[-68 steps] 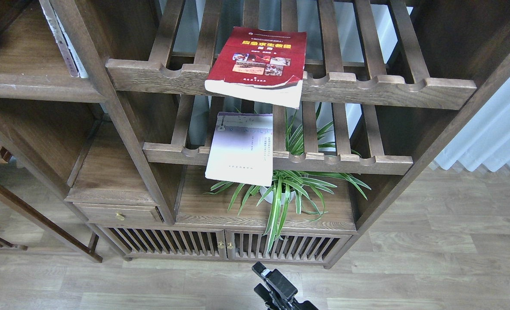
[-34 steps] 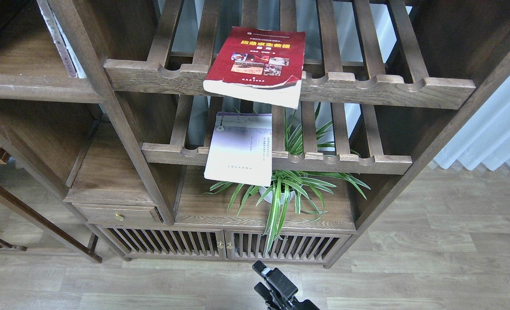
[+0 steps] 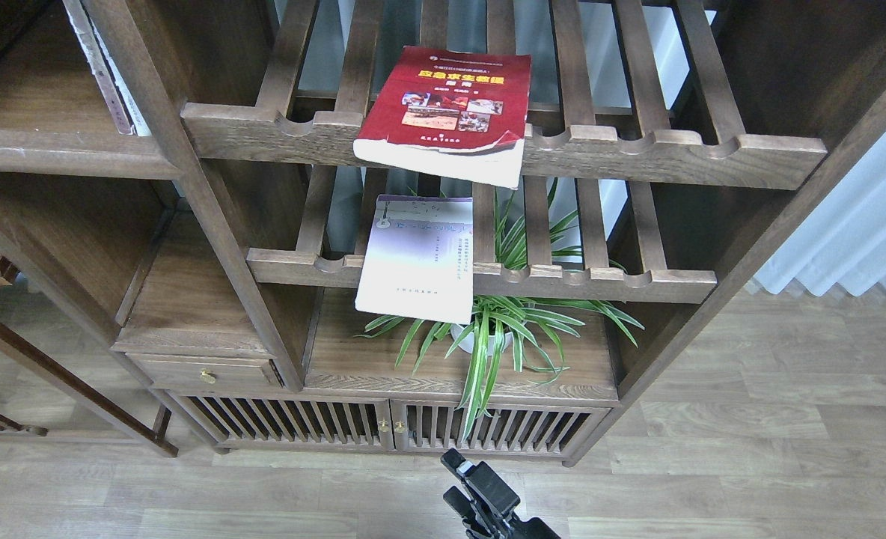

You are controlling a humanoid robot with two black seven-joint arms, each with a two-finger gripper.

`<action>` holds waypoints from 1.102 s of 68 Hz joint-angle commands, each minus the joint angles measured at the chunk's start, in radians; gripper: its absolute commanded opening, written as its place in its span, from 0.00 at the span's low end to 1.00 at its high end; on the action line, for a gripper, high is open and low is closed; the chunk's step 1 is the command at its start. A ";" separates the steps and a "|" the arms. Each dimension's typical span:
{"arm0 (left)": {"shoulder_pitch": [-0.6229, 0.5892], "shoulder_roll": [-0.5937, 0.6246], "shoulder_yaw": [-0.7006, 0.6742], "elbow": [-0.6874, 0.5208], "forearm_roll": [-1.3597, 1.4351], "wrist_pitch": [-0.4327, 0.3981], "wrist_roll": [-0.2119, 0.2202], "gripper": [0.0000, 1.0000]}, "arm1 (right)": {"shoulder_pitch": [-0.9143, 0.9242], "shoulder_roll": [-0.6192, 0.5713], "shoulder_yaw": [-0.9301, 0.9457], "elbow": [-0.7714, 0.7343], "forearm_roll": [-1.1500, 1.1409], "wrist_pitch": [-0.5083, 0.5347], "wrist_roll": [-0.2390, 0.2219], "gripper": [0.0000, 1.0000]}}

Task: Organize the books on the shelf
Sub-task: 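Carry the green book with the left gripper onto the side shelf section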

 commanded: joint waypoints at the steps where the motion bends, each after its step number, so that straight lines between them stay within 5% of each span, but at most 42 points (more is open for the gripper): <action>1: 0.015 -0.005 0.002 0.000 -0.017 -0.001 0.000 0.32 | 0.000 0.000 0.000 0.005 0.000 0.000 0.000 0.99; 6: 0.035 -0.007 -0.005 -0.001 -0.053 -0.001 0.000 0.48 | 0.000 0.000 0.000 0.005 0.000 0.000 0.000 0.99; 14: 0.061 0.009 -0.010 -0.003 -0.132 -0.001 0.000 0.55 | 0.000 0.000 0.000 0.007 0.000 0.000 0.000 0.99; 35: 0.131 0.044 -0.096 -0.033 -0.247 -0.001 0.000 0.56 | 0.000 0.000 0.005 0.007 0.000 0.000 0.000 0.99; 75: 0.502 0.096 -0.314 -0.312 -0.439 -0.001 0.000 0.66 | 0.000 0.000 0.045 0.008 0.013 0.000 0.003 0.99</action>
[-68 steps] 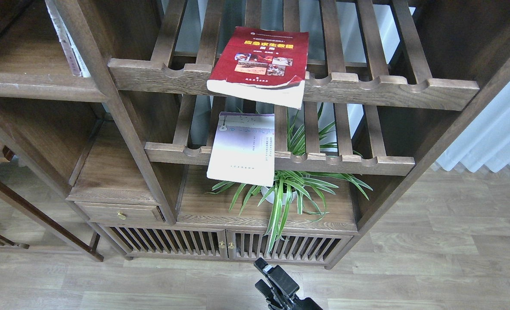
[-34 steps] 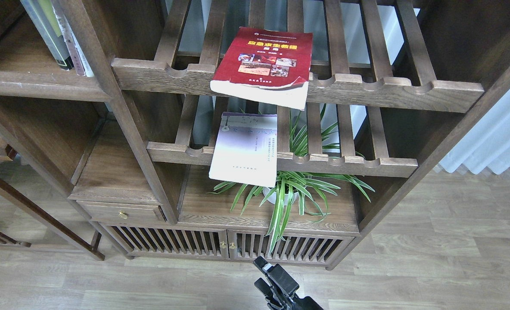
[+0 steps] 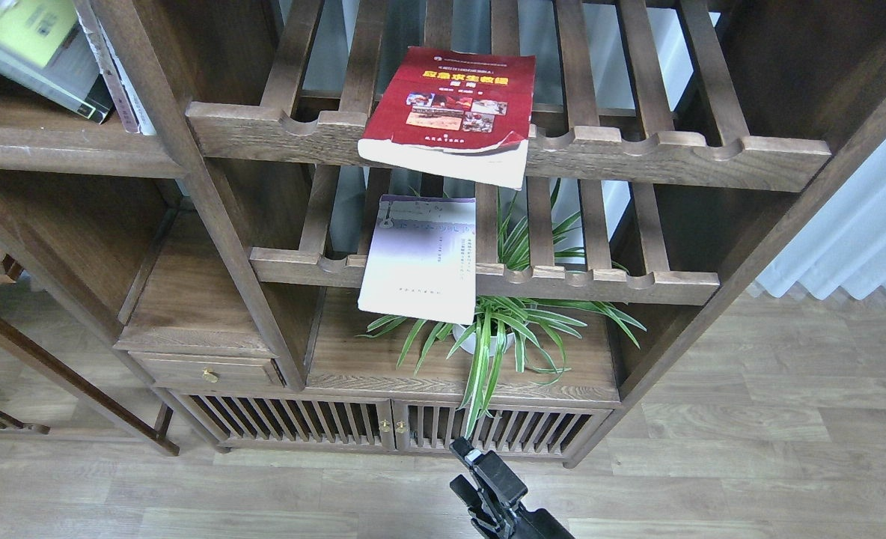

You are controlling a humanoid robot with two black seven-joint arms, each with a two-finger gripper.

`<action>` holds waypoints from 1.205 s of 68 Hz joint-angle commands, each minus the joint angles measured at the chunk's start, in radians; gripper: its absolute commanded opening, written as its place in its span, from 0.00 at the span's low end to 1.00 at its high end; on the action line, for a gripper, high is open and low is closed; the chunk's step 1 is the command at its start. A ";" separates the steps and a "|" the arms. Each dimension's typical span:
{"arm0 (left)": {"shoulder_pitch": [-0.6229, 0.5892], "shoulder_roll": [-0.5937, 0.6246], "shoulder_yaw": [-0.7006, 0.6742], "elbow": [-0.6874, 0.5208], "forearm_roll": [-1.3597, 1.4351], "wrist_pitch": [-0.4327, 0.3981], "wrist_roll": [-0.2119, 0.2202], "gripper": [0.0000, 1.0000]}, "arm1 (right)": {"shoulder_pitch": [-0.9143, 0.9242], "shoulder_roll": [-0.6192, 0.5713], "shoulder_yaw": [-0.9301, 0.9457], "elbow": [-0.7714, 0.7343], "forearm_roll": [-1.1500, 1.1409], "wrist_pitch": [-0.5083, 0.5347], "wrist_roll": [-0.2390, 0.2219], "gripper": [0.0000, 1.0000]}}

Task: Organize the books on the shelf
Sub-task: 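Carry the green book with the left gripper onto the side shelf section, then reach the right gripper to the white book on the middle shelf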

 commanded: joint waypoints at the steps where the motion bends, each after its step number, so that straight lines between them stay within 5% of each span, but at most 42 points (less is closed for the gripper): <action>1: 0.085 -0.006 -0.021 -0.076 -0.040 0.000 0.000 0.66 | 0.000 0.000 0.011 0.001 0.002 0.000 0.000 0.99; 19: 0.347 -0.026 -0.147 -0.240 -0.078 0.000 0.000 0.70 | 0.000 0.000 0.018 0.013 0.014 0.000 0.000 0.99; 36: 0.613 -0.095 -0.194 -0.387 -0.178 0.000 0.000 0.84 | 0.000 0.000 0.027 0.042 0.022 0.000 0.000 0.99; 82: 0.904 -0.299 -0.187 -0.377 -0.198 0.000 0.000 0.89 | 0.032 0.000 0.110 0.177 0.020 0.000 -0.001 0.99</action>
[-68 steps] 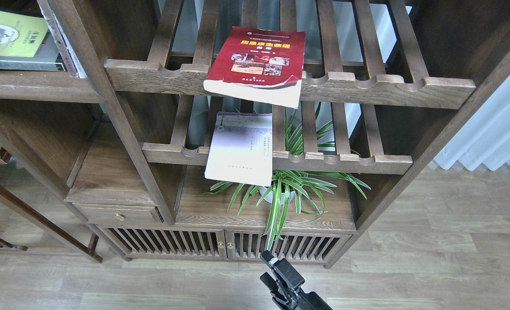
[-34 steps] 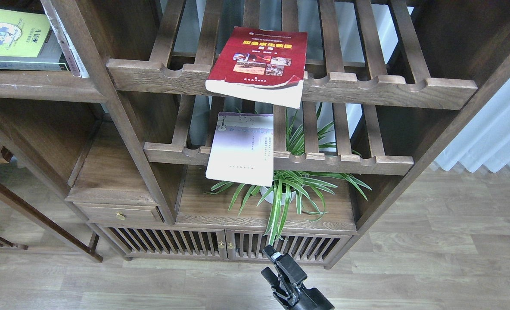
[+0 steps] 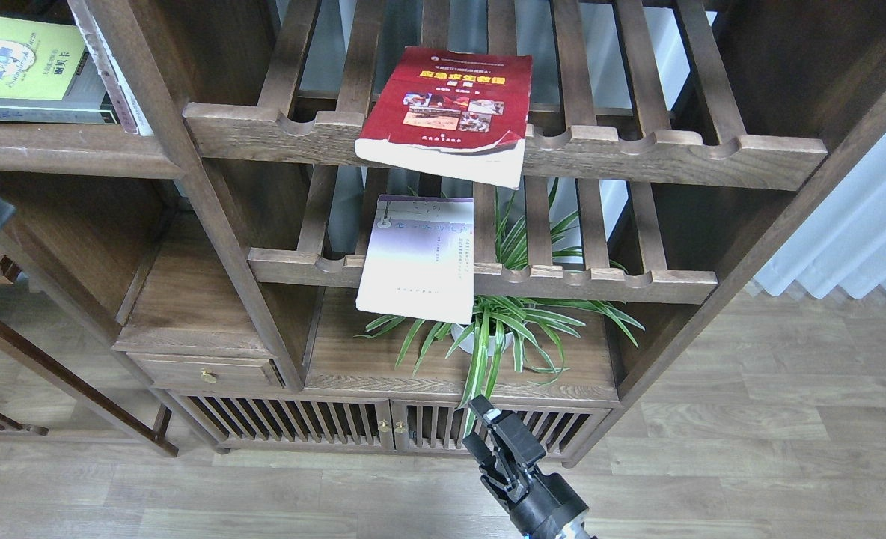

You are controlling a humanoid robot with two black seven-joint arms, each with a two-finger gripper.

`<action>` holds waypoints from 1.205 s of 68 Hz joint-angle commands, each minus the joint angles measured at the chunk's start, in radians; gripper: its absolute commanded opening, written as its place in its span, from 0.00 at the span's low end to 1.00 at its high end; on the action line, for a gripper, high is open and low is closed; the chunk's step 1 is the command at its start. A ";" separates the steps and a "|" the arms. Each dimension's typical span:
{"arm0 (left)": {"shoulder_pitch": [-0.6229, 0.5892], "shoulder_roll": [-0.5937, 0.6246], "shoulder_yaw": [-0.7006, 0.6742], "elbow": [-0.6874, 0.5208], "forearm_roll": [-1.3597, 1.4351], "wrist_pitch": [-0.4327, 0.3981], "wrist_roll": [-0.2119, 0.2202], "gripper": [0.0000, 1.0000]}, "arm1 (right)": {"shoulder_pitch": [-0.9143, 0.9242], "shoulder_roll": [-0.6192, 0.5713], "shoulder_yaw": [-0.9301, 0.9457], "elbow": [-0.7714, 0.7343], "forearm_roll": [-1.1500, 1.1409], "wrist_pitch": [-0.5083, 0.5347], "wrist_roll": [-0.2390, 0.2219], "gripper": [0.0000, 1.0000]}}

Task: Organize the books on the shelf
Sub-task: 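Reach the right gripper to the white book on the middle shelf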

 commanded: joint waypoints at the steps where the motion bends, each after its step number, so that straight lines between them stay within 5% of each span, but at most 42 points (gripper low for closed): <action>1: 0.050 -0.016 0.004 0.012 -0.013 0.000 0.000 0.89 | 0.002 0.000 0.005 0.046 0.000 0.000 0.000 0.99; 28: 0.191 -0.016 0.007 0.215 -0.032 0.000 0.000 0.94 | 0.077 0.000 -0.002 0.043 -0.091 0.000 0.002 0.99; 61: 0.185 -0.011 0.005 0.229 -0.040 0.000 0.000 0.96 | 0.216 0.000 -0.077 0.030 -0.101 -0.033 0.012 0.99; 72: 0.185 -0.011 0.004 0.233 -0.040 0.000 0.000 0.96 | 0.218 0.000 -0.141 0.029 -0.106 -0.122 0.018 0.99; 82: 0.184 -0.011 0.004 0.242 -0.040 0.000 0.000 0.96 | 0.258 0.000 -0.141 0.029 -0.100 -0.202 0.089 0.99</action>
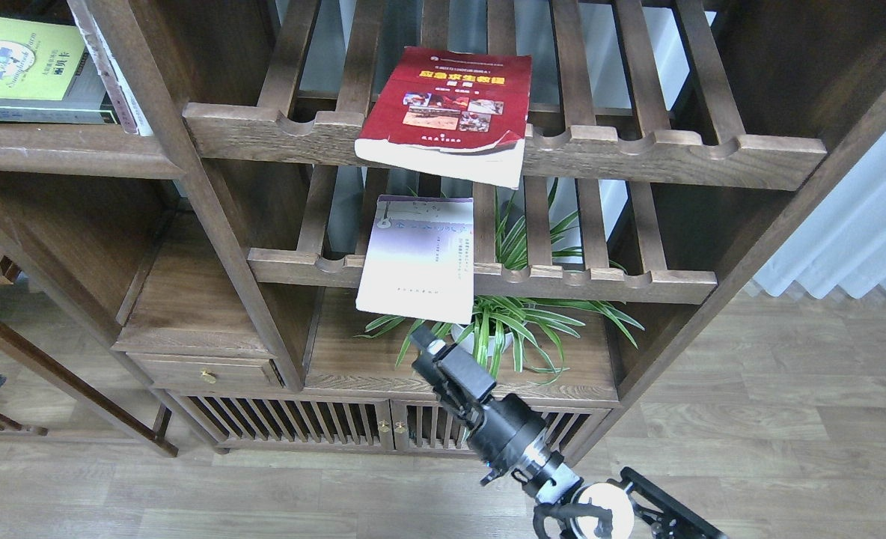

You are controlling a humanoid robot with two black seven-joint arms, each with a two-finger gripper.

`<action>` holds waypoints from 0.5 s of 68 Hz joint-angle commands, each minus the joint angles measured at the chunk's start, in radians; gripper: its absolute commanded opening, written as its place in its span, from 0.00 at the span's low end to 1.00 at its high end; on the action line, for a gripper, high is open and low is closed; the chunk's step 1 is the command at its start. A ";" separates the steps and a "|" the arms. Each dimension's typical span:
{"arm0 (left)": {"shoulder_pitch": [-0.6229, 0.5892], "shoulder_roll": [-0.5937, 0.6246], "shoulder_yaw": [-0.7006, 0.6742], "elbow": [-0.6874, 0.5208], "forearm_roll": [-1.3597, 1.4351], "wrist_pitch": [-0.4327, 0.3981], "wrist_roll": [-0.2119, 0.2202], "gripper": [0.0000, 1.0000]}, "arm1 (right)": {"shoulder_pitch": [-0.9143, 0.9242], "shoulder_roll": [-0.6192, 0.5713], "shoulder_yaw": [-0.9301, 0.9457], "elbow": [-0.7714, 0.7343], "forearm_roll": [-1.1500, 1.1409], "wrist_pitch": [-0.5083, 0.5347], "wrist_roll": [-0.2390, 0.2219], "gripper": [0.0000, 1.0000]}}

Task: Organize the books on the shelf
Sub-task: 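Reach the right gripper to the white book on the middle shelf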

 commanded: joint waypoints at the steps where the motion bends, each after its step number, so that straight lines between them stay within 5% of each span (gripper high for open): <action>1: -0.002 -0.001 -0.001 0.005 0.000 0.000 0.000 0.96 | 0.031 0.000 -0.002 0.000 0.005 -0.073 0.067 0.99; 10: -0.002 0.000 -0.002 0.006 -0.003 0.000 0.000 0.96 | 0.078 0.000 -0.002 -0.003 0.010 -0.170 0.153 0.99; 34: -0.002 0.005 -0.013 0.034 -0.021 0.000 0.000 0.97 | 0.129 0.000 -0.070 -0.009 0.027 -0.193 0.165 0.99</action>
